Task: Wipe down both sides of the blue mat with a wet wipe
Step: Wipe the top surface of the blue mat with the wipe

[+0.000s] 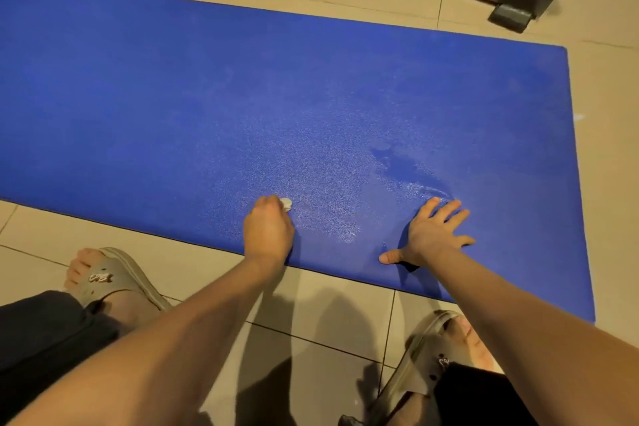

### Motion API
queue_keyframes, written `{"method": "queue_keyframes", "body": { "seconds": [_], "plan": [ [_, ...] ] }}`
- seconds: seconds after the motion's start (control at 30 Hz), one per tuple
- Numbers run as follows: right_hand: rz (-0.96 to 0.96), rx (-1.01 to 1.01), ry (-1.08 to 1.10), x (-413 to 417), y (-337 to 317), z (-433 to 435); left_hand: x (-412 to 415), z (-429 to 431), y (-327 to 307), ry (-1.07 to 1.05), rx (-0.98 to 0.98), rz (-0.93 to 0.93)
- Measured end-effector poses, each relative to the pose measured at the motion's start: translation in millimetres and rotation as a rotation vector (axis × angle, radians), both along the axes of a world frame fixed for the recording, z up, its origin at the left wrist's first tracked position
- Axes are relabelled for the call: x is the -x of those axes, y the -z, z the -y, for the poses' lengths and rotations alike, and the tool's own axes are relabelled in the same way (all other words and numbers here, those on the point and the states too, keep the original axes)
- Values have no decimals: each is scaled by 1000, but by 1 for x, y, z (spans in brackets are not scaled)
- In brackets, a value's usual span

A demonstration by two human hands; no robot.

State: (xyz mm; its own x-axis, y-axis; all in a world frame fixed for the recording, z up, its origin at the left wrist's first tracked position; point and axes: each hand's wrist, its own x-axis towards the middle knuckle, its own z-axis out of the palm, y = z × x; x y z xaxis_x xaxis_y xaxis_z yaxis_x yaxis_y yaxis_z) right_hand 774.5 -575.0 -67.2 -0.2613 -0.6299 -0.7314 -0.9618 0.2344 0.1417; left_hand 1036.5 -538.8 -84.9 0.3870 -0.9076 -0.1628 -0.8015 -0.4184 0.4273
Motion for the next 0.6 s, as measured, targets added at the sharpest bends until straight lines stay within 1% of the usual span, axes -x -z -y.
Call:
{"method": "queue_keyframes", "body": {
  "seconds": [0.07,0.17,0.23,0.3,0.33,0.37,0.47,0.5,0.53,0.6],
  "plan": [
    [11,5,6,1,0,-1,36,-3,-1,35,22,-83],
    [17,5,14,1,1,-1,87,-7,2,190,5,-182],
    [19,4,20,0,2,0,96,-5,3,280,-15,-154],
    [20,0,20,0,2,1,84,1,3,394,-40,-71],
    [21,-3,20,0,2,1,72,3,3,415,-37,-31],
    [21,-5,20,0,2,1,59,7,3,378,-25,-9],
    [21,-4,23,-1,0,1,22,16,6,87,24,-19],
    [21,-4,25,-1,0,1,20,15,7,39,36,-21],
    [20,-5,27,-1,0,1,24,13,7,46,48,-21],
    [14,-10,24,-3,0,1,46,2,7,177,60,-62]
  ]
}}
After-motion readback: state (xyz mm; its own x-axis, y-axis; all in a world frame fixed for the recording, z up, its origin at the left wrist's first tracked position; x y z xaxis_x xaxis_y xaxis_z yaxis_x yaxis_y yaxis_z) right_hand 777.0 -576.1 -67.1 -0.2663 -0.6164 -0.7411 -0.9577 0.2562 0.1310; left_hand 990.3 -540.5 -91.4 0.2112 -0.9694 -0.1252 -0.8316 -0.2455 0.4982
